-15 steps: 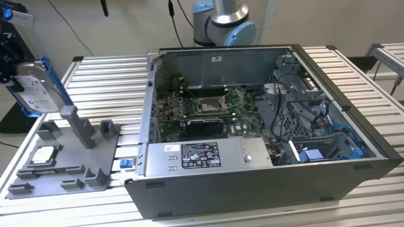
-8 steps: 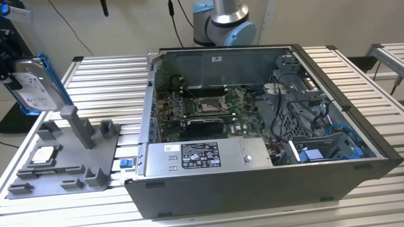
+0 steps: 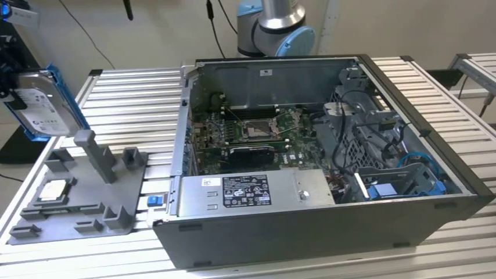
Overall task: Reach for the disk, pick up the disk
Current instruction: 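Pick up the disk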
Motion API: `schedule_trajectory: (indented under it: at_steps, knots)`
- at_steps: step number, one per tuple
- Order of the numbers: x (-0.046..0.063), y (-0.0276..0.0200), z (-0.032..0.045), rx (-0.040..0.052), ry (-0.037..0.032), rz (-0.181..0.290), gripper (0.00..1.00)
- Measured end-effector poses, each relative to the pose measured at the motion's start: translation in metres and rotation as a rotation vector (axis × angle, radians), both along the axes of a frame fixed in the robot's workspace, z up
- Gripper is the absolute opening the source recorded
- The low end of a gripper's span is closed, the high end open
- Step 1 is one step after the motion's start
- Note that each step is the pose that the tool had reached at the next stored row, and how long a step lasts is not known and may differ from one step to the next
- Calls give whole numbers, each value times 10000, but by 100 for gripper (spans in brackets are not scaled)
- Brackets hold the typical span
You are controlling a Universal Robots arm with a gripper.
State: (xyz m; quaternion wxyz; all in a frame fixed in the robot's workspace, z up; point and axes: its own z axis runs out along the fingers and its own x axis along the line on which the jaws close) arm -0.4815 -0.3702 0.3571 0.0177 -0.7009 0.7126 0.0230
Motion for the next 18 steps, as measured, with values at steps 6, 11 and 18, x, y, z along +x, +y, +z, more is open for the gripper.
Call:
schedule_trajectory:
  at_steps: [6, 11, 18]
  knots:
    - [0, 0, 78, -2, 2, 2, 0]
    - [-5, -1, 152, 0, -15, 10, 0]
    - [-9, 0, 270, 51, -79, 10, 0]
